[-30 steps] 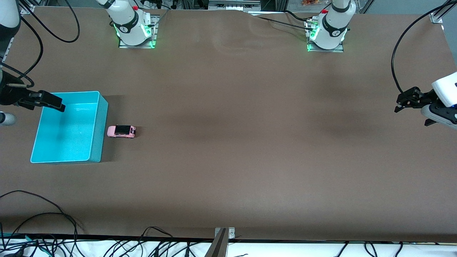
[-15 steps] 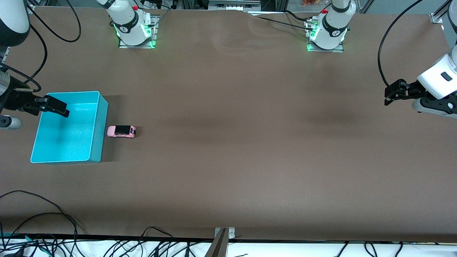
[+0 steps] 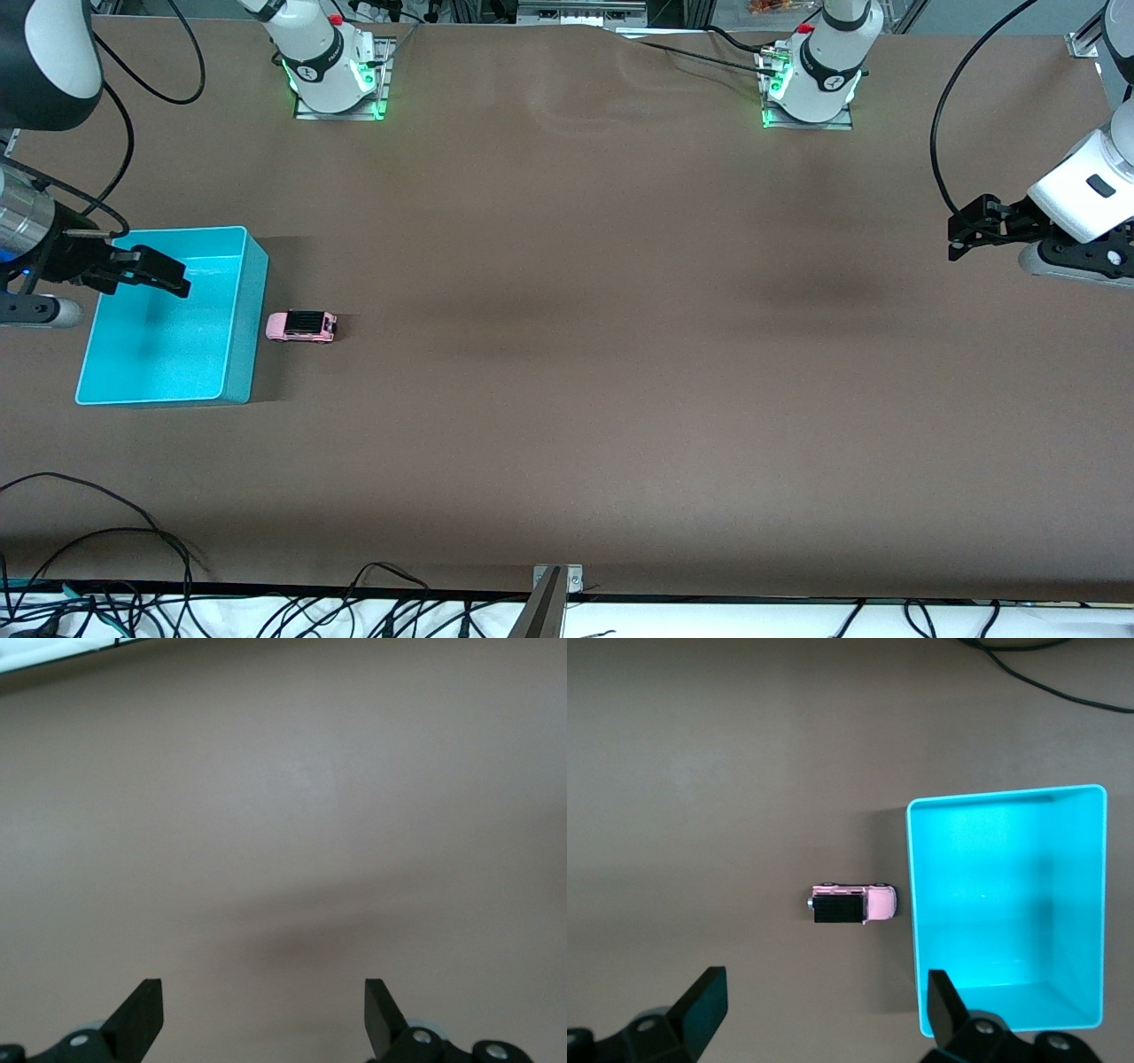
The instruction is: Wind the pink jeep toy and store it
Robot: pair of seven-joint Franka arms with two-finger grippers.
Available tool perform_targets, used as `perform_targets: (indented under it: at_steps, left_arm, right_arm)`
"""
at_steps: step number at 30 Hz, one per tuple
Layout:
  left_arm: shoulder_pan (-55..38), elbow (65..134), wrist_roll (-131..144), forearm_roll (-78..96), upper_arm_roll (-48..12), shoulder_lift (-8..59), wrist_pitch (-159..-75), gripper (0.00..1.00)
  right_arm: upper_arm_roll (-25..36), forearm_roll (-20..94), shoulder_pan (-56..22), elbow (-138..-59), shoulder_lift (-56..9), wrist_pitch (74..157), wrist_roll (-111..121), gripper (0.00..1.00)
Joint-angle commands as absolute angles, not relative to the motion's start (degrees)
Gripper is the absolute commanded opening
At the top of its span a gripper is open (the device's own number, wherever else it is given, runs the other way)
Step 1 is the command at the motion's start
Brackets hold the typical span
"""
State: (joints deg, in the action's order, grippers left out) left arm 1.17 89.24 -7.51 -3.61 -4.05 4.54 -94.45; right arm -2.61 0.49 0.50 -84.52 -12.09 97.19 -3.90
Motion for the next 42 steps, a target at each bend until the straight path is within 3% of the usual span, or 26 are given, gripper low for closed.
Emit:
perform_targets:
  at_steps: [1,27,42]
  left_arm:
    - [1.14,89.56,-5.01,-2.99,-4.31,3.6,-93.52,1.0]
    - [0.88,88.51,10.98,-3.69,-6.77,3.6,-91.67,1.0]
    - [0.88,88.51,11.34,-3.43,-7.29,3.87,-90.7,1.0]
  right_arm:
    - [-2.64,1.05,-0.18,-89.82,-10.2,101.59,-3.25,1.0]
    - [-6.77,1.32,-0.35,-115.13,-8.17,125.06,10.71,1.0]
    - [-4.57,1.5,0.09,-121.28,-10.2,130.42,41.03,1.0]
